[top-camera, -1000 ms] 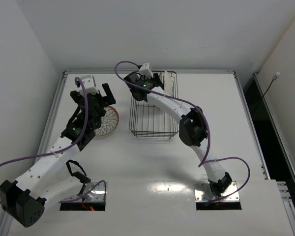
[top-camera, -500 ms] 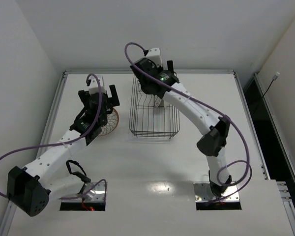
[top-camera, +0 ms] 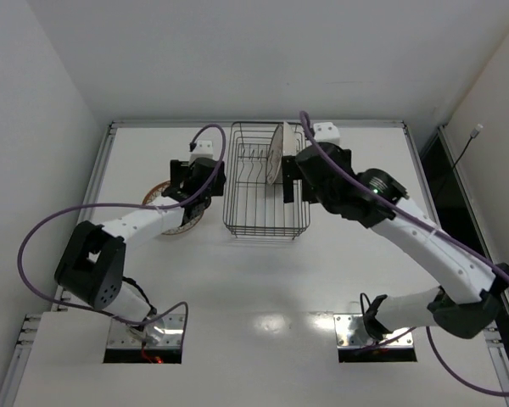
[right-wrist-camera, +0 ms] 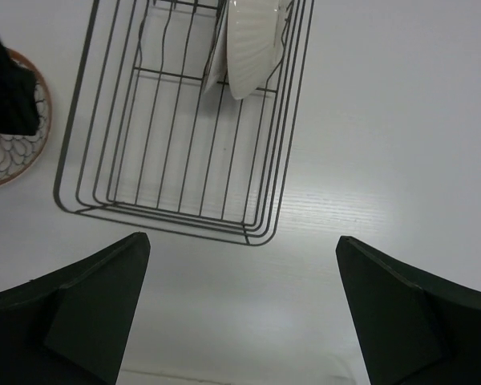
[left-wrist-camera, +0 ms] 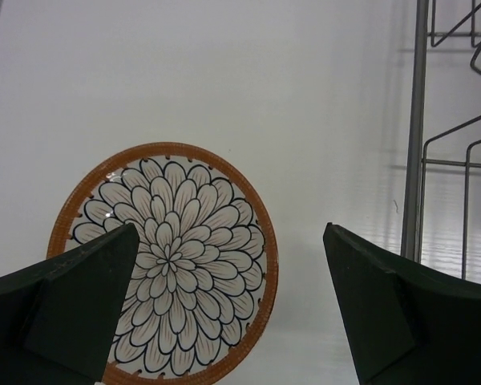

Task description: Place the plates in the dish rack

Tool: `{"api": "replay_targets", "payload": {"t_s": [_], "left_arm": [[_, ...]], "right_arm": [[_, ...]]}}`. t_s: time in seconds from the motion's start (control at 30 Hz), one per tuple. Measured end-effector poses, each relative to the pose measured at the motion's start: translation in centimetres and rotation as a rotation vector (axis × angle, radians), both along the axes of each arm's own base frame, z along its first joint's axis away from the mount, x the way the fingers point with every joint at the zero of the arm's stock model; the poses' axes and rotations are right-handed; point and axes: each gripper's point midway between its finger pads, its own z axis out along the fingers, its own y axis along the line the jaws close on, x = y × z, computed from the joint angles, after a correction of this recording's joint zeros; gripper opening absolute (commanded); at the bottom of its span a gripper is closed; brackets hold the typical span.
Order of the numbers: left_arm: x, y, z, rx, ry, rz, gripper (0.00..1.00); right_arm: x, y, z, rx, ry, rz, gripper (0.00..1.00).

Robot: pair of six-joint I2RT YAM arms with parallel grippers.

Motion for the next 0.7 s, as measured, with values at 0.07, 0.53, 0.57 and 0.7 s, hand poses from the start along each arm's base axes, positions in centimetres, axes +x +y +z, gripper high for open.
{"api": "replay_targets", "payload": {"t_s": [0.07, 0.53, 0.57, 0.7], "left_arm": [[0.3, -0.3, -1.1, 0.013, 0.031, -0.004, 1.0], [2.6, -1.0, -7.7, 0.124, 0.257, 0.035, 1.0], [2.5, -0.9, -8.5, 0.134, 0.281, 0.039, 1.0], [1.3, -0.4, -11.4, 0.17, 0.376, 0.053, 1.0]], "right_arm": [[-1.2, -0.7, 0.9, 0.049, -0.011, 0.012, 1.0], [-3.0, -1.2, 2.2, 0.14, -0.006, 0.025, 1.0], [-3.1, -1.3, 2.2, 0.14, -0.002, 0.024, 1.0], [-3.6, -1.8, 2.4, 0.15, -0.003, 0.021, 1.0]]}}
